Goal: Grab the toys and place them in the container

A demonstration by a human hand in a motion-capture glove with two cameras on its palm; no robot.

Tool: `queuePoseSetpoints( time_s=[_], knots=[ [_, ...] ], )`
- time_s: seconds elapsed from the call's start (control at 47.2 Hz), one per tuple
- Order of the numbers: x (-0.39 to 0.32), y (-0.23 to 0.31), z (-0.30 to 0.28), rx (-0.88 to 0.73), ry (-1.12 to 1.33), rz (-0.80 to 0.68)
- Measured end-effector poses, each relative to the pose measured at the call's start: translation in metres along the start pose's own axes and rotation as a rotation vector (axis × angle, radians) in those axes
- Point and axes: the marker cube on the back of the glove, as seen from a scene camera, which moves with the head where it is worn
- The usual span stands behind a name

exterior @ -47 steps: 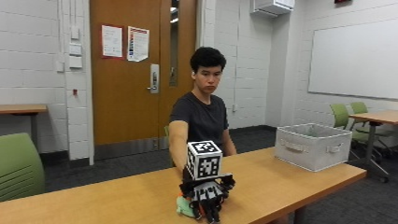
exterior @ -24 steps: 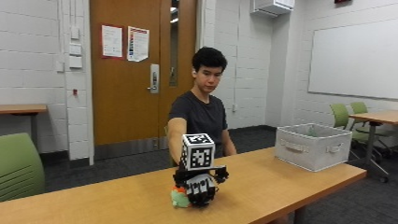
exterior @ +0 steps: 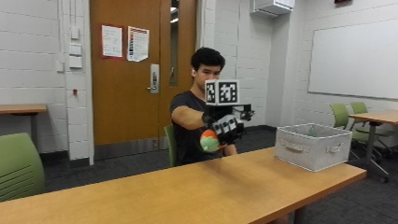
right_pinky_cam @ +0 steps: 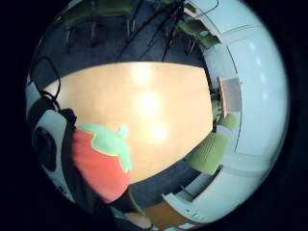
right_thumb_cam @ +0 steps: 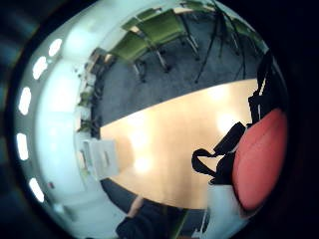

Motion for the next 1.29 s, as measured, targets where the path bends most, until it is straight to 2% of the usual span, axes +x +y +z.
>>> queuePoseSetpoints(
  time_s=[0.275,0.466,0.572,0.763,0.89,0.954,1.017,1.06,1.165,1.293],
  knots=[
    [-0.152,0.006,-0.099,0.145,-0.034,-0.238],
    [-0.295,0.041,-0.139,0.201,-0.084,-0.454],
    [-0.369,0.069,-0.149,0.199,-0.152,-0.628],
    [-0.492,0.109,-0.14,0.199,-0.14,-0.729],
    [-0.579,0.159,-0.118,0.181,-0.148,-0.823],
    [-0.592,0.168,-0.107,0.164,-0.18,-0.948],
    [-0.569,0.149,-0.098,0.12,-0.275,-1.078],
    [-0.563,0.144,-0.093,0.102,-0.308,-1.107],
    [-0.571,0.142,-0.078,0.077,-0.277,-1.074],
    [-0.562,0.131,-0.052,-0.022,-0.101,-0.956]
  ],
)
